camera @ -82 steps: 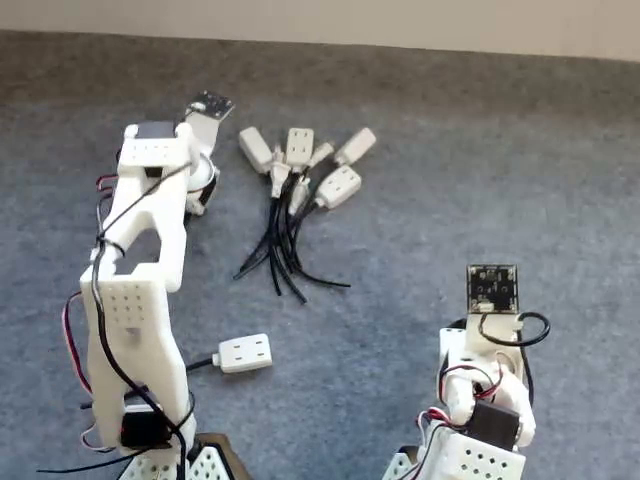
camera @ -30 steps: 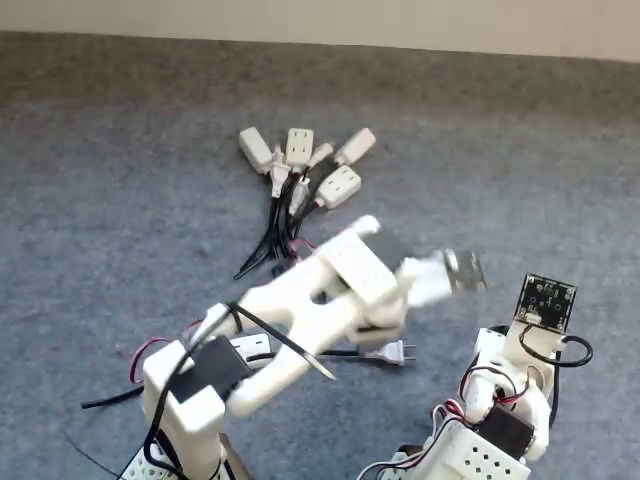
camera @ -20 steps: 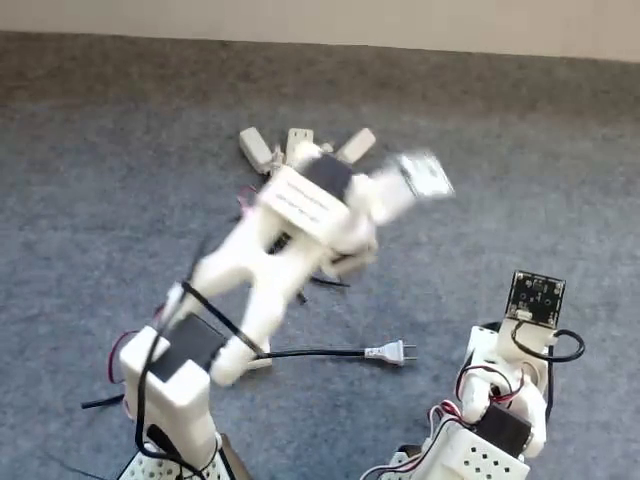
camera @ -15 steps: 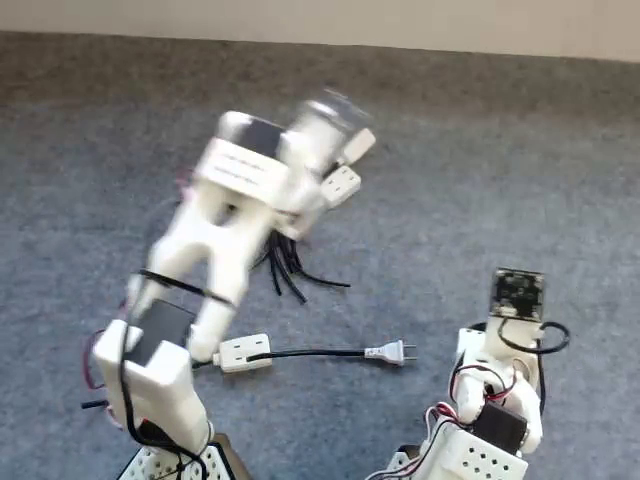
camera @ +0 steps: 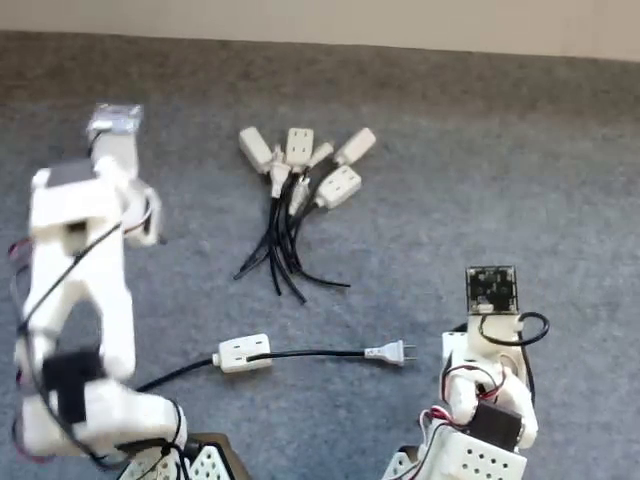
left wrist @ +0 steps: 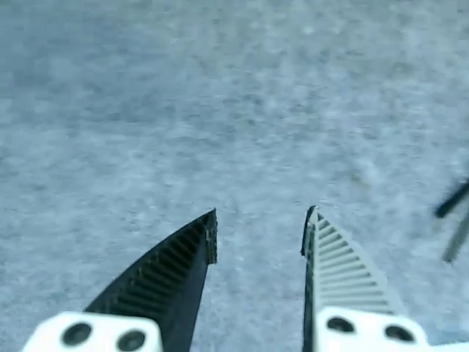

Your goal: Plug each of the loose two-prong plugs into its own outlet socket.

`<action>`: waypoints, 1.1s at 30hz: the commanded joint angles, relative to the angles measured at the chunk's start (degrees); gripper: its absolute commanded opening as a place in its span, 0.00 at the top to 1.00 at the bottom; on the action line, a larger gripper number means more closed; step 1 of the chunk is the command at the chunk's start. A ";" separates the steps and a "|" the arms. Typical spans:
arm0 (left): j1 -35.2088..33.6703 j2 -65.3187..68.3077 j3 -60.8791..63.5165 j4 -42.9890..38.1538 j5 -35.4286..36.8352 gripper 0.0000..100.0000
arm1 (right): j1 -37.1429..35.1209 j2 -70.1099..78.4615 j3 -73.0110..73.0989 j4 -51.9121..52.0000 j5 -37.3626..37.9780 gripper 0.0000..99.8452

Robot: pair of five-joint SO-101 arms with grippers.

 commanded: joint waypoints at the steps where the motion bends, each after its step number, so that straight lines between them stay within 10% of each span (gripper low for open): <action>1: -3.03 -18.07 18.68 -12.22 -1.76 0.80 | -3.91 0.48 -8.66 3.82 0.26 0.99; 7: 0.57 -46.46 50.51 -25.93 -1.76 0.80 | -8.57 7.60 -13.41 3.03 -0.79 0.99; 13: 5.41 -64.22 58.77 -20.13 -1.76 0.80 | -15.16 31.78 -26.95 2.95 -0.70 0.99; 19: 5.76 -65.10 63.69 -22.51 -1.76 0.80 | -27.74 57.45 -36.79 2.42 0.44 0.99; 24: 5.58 -63.16 64.75 -24.26 -4.13 0.80 | -38.73 69.93 -38.20 1.01 16.88 0.99; 33: 5.67 -61.05 65.27 -26.64 -4.22 0.80 | -40.48 74.95 -38.46 -1.45 29.10 0.85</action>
